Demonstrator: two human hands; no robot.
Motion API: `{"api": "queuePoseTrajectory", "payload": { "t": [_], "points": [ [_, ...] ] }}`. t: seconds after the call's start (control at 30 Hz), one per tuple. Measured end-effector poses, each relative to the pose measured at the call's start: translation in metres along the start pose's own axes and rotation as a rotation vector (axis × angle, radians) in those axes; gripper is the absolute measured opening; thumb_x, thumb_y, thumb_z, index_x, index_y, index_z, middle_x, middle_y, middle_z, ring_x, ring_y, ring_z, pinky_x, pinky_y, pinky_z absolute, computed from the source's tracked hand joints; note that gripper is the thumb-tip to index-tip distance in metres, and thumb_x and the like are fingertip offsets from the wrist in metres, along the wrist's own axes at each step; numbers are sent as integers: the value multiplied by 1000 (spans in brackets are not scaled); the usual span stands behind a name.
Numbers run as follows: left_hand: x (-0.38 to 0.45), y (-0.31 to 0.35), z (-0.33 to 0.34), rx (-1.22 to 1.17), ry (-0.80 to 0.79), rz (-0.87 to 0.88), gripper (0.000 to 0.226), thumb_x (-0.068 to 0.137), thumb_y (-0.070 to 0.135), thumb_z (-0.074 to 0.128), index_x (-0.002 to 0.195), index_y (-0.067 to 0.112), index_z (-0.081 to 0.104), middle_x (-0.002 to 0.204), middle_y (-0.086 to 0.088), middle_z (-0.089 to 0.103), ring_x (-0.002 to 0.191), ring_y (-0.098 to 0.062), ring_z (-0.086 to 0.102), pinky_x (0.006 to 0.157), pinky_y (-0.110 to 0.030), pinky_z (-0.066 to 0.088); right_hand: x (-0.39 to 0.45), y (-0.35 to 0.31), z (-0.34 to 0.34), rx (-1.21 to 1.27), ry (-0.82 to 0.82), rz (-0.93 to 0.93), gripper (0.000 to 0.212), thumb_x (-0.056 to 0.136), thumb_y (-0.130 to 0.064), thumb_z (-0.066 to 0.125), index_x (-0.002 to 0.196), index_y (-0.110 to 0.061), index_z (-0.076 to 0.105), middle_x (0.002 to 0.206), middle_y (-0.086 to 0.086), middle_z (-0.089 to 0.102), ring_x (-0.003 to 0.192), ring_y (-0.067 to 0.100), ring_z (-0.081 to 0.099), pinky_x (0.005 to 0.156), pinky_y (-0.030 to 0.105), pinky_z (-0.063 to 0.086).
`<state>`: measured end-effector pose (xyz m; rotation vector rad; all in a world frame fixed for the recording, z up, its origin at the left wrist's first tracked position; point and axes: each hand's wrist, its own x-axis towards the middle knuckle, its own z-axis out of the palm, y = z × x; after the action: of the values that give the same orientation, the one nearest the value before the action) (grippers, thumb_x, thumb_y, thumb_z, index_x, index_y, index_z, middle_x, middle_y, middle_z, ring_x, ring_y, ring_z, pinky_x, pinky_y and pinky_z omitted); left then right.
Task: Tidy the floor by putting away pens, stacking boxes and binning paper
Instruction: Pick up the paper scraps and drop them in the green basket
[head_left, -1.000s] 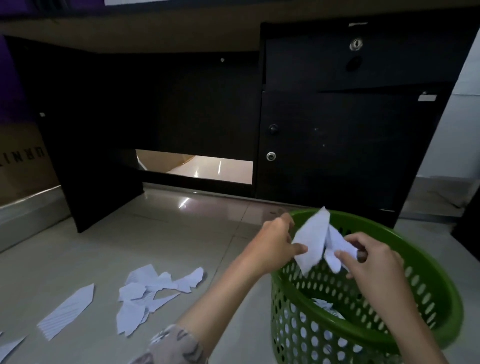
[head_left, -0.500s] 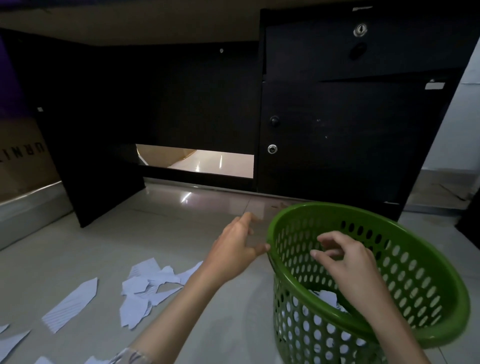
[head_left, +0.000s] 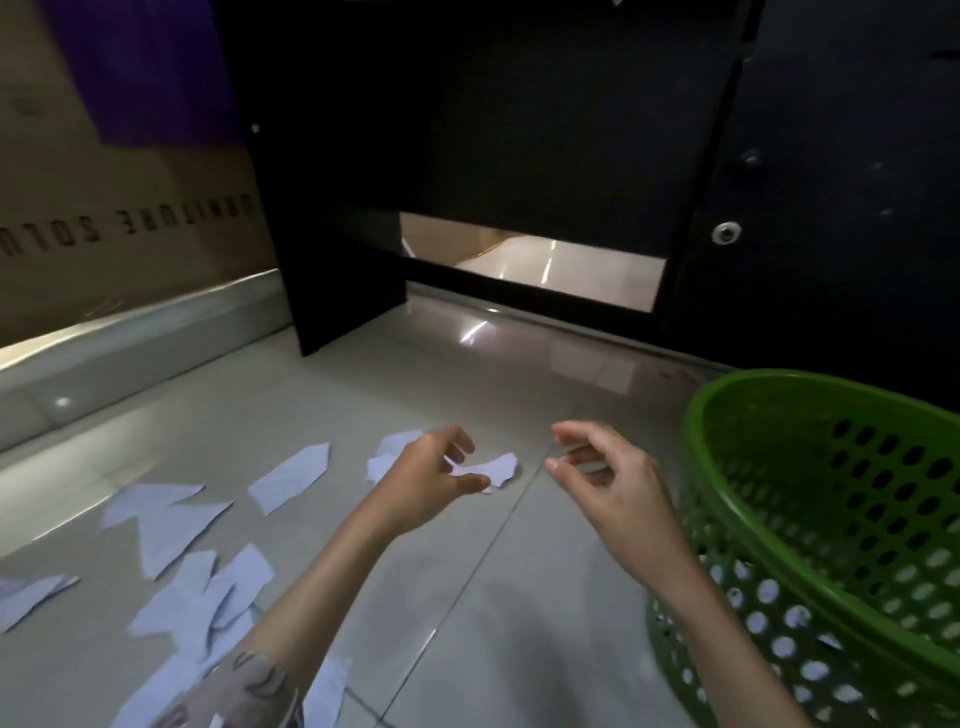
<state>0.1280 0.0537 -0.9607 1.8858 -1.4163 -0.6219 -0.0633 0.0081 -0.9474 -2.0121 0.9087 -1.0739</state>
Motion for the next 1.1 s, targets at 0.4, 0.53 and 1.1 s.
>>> {"api": "queuePoseTrajectory", "payload": {
  "t": [0.4, 0.53, 1.1],
  "points": [
    [-81, -183, -20, 169, -7, -440, 38, 79, 22, 72, 110, 8, 56, 103, -7, 55, 87, -16, 50, 76, -24, 41, -44, 39, 129, 53, -349, 128, 19, 86, -13, 62, 99, -28, 59, 101, -11, 61, 86, -4, 56, 68, 8, 46],
    [-112, -216, -7, 166, -17, -518, 35, 79, 21, 73, 107, 13, 54, 109, -9, 55, 94, -20, 52, 86, -27, 44, -64, 50, 167, 39, -445, 170, 17, 87, -13, 62, 103, -18, 62, 104, -6, 62, 87, 0, 58, 68, 9, 46],
    [-205, -264, 39, 240, 484, -585, 32, 80, 31, 68, 107, 22, 54, 116, 3, 45, 109, -19, 42, 80, -26, 24, -140, 58, 258, -309, -886, 40, 13, 86, -16, 51, 99, -14, 51, 110, -4, 44, 109, 11, 40, 82, 26, 42]
  ]
}}
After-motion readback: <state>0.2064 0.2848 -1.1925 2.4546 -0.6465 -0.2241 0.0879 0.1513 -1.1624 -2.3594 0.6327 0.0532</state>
